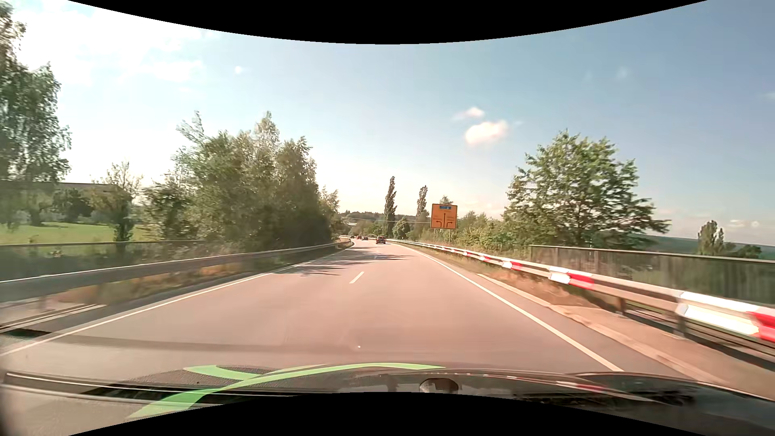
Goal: Follow the waypoints while adhering to traffic rules and regulations
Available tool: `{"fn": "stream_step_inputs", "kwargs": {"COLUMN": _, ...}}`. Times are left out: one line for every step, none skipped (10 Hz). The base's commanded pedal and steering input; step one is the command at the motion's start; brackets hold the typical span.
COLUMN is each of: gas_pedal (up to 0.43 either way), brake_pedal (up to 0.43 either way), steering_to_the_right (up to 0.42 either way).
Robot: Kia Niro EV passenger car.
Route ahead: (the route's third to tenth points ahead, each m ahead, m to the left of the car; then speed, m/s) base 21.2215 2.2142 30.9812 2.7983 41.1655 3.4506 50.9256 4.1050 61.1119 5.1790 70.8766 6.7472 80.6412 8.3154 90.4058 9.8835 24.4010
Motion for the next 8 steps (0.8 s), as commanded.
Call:
{"fn": "stream_step_inputs", "kwargs": {"gas_pedal": 0.110, "brake_pedal": 0.000, "steering_to_the_right": -0.011}}
{"fn": "stream_step_inputs", "kwargs": {"gas_pedal": 0.110, "brake_pedal": 0.000, "steering_to_the_right": -0.011}}
{"fn": "stream_step_inputs", "kwargs": {"gas_pedal": 0.110, "brake_pedal": 0.000, "steering_to_the_right": -0.012}}
{"fn": "stream_step_inputs", "kwargs": {"gas_pedal": 0.118, "brake_pedal": 0.000, "steering_to_the_right": -0.012}}
{"fn": "stream_step_inputs", "kwargs": {"gas_pedal": 0.138, "brake_pedal": 0.000, "steering_to_the_right": -0.012}}
{"fn": "stream_step_inputs", "kwargs": {"gas_pedal": 0.157, "brake_pedal": 0.000, "steering_to_the_right": -0.011}}
{"fn": "stream_step_inputs", "kwargs": {"gas_pedal": 0.138, "brake_pedal": 0.000, "steering_to_the_right": -0.011}}
{"fn": "stream_step_inputs", "kwargs": {"gas_pedal": 0.067, "brake_pedal": 0.000, "steering_to_the_right": -0.012}}
